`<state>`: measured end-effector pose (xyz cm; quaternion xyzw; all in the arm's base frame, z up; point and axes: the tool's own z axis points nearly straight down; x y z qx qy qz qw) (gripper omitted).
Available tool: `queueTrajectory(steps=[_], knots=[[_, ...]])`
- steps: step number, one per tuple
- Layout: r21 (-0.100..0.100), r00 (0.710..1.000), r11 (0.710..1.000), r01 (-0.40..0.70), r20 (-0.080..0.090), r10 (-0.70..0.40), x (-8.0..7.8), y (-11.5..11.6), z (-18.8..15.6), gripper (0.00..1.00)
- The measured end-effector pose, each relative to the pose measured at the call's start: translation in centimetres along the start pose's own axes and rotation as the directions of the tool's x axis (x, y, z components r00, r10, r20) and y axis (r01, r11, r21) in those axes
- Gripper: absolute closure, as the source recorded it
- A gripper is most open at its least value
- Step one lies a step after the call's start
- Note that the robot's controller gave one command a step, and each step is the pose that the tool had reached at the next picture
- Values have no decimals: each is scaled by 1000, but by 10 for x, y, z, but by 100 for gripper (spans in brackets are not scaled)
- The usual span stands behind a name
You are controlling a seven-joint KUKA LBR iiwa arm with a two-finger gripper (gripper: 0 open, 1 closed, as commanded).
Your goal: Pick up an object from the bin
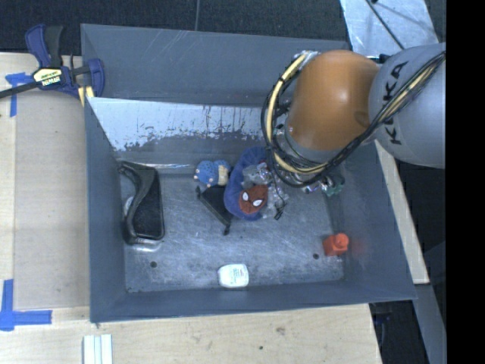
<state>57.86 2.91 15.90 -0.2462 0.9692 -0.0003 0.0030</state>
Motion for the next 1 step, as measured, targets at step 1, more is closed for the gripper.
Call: queueTrajectory(steps=[1], knots=[[1,1000,1000,-4,1,4,-2,-1,-32,100]])
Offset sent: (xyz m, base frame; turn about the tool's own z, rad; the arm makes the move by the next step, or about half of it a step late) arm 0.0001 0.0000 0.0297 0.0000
